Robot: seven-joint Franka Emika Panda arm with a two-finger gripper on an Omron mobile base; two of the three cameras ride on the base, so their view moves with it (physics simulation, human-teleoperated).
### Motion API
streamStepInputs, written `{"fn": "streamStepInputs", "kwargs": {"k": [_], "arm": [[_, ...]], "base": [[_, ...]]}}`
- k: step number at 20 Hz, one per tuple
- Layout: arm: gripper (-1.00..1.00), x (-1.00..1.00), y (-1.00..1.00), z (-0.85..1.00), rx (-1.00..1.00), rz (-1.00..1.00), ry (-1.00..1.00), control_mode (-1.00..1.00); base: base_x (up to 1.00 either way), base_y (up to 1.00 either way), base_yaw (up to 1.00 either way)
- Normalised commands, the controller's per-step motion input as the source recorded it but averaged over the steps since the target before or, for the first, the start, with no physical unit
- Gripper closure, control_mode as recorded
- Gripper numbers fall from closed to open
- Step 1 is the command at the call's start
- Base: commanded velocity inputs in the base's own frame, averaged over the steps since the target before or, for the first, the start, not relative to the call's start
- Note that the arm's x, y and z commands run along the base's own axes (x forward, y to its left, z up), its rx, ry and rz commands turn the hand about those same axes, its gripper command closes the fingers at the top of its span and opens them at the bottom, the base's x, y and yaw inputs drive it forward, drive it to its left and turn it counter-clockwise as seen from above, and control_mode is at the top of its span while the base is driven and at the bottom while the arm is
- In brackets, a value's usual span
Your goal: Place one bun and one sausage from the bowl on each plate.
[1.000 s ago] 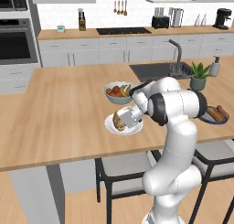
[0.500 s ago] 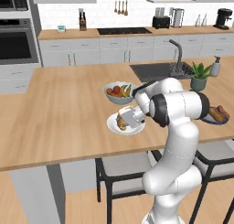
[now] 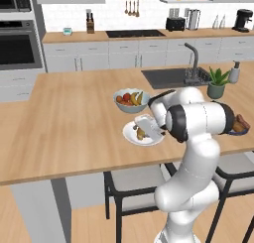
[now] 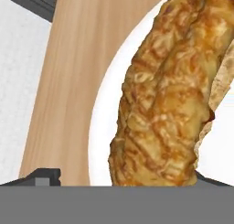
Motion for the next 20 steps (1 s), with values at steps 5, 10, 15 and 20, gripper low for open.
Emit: {"fn": "streamStepInputs", "kwargs": {"k": [5, 10, 15, 20], "arm": [[-1.00, -0.48, -0.35, 0.24, -0.03, -0.27, 0.04, -1.00], [-1.00, -0.61, -0.01, 1.00, -0.09, -0.24, 0.00, -1.00], [-1.00, -0.42, 0.00, 0.92, -0.19, -0.24, 0.03, -1.00], [-1.00, -0.67, 0.00, 0.66, -0.29, -0.18, 0.05, -1.00]], "base": [[0.00, 0.00, 0.00], [0.00, 0.00, 0.00], [0.00, 0.00, 0.00], [0.00, 0.00, 0.00]]}}
